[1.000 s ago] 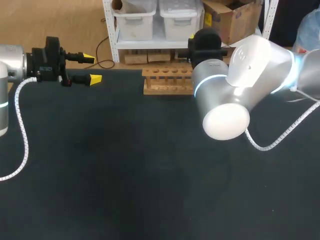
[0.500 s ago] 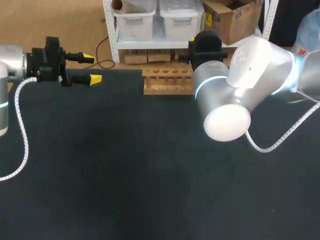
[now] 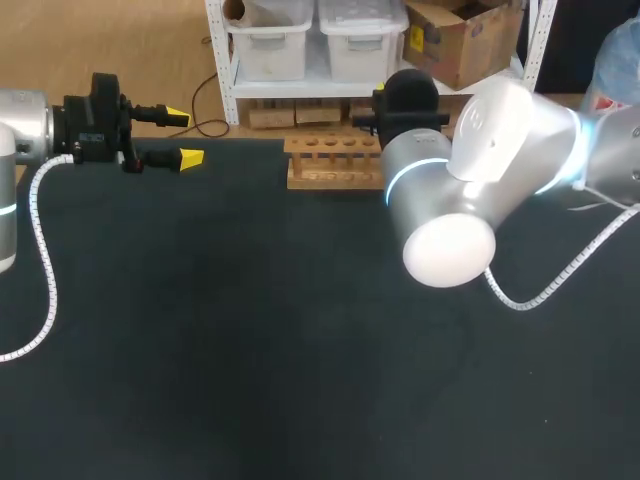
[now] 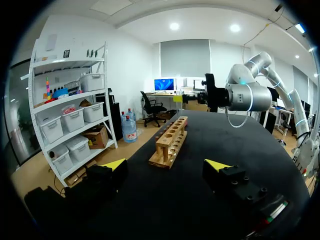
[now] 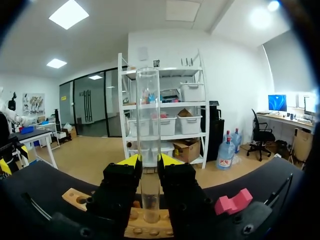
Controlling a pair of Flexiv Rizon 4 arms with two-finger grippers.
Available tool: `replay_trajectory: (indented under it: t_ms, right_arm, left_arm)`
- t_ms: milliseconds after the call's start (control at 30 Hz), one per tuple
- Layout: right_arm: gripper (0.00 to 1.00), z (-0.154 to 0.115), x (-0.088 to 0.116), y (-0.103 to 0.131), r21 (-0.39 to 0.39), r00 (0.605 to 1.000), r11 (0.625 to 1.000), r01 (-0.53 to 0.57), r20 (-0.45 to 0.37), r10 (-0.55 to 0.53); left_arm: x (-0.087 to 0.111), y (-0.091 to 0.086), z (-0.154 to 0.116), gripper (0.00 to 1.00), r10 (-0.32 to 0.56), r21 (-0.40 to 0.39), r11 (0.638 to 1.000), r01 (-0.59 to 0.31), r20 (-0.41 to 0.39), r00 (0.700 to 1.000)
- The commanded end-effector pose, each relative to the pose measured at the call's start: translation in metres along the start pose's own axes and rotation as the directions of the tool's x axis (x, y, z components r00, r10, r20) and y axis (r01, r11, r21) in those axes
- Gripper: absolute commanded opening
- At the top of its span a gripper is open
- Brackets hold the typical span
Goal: Grasp the test tube, adjust it, and insert it.
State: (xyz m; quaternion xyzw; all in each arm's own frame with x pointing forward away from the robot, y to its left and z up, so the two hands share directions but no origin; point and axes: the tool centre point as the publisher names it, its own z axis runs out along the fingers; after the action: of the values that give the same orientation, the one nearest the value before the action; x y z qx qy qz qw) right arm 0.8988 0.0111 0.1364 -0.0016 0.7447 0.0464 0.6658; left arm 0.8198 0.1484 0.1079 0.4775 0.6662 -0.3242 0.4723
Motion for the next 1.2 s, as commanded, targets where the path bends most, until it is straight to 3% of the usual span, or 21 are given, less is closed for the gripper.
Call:
replay_trajectory:
  t_ms: [33,1200]
  right_arm:
    - [0.0,0.002,0.008,0.002,0.006,1.0,1.0,-0.007,0.0,0.007]
    - [0.0,0.004,0.049,0.0,0.075,0.998,0.996,-0.049,-0.023,0.051]
  left_arm:
    - [0.001,-0.001,0.0,1.0,0.002,-0.005,1.0,-0.002,0.003,1.0]
    - [0.001,-0.001,0.0,1.0,0.002,-0.005,1.0,-0.002,0.003,1.0]
